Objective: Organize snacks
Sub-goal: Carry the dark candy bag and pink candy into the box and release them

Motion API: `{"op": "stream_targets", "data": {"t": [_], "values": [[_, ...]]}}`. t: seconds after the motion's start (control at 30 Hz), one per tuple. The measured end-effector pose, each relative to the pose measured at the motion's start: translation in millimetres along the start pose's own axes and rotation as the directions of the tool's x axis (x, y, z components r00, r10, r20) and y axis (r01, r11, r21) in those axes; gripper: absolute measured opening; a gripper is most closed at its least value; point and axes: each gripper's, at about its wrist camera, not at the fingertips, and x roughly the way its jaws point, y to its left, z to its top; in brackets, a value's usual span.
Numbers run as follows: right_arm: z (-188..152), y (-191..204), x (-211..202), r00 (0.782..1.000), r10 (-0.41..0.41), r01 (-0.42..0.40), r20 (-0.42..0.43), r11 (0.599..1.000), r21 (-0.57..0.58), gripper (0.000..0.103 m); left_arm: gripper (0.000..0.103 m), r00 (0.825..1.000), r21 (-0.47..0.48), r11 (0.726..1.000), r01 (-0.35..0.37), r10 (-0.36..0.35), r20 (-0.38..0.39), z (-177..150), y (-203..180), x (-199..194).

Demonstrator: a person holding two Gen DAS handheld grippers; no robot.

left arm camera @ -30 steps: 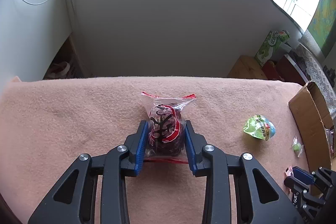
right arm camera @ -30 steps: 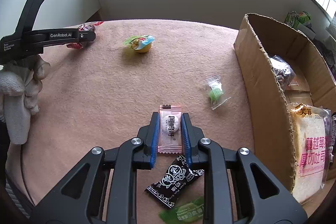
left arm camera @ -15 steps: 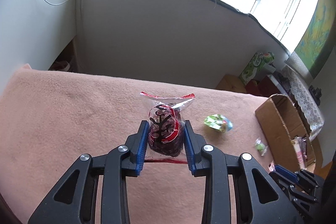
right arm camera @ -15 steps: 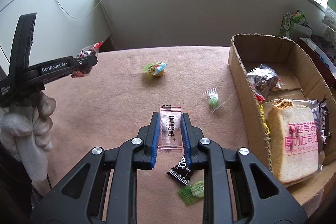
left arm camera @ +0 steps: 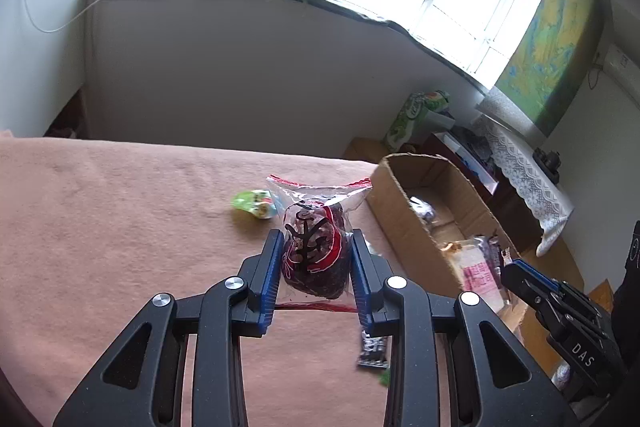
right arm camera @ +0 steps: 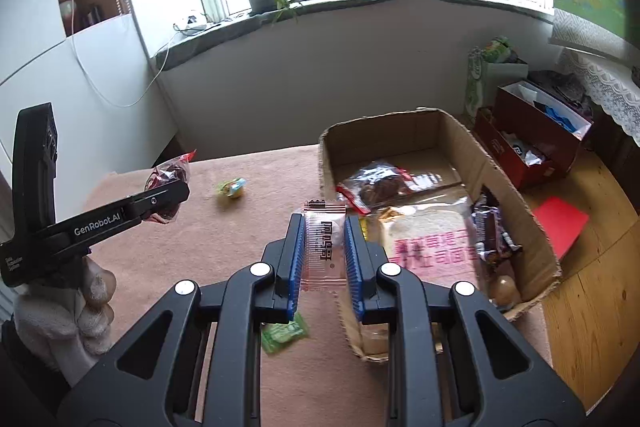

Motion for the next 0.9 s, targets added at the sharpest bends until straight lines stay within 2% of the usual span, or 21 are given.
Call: {"op": "stream_targets", "data": {"t": [0.33,0.5,0.9], "values": [[-7.4,-61.9,-13.9,0.997,-0.075,0.076,-0.005,0.995,0.070,0.021,0.030,0.992,0.087,0.990,0.115,-0.110,-0.058,-14.0,-71.2,22.7],[-10.5,-80.7,-17.1,0.996,-0.091,0.091,-0.005,0.992,0.085,0.021,0.030,0.987,0.132,0.981,0.144,-0.134,-0.084,-21.5,-99.9,29.0],[-8.9,-104.3,-22.5,0.995,-0.103,0.102,0.001,0.990,0.095,0.021,0.030,0.989,0.231,0.965,0.128,-0.107,-0.101,-29.0,-143.7,41.2]]}}
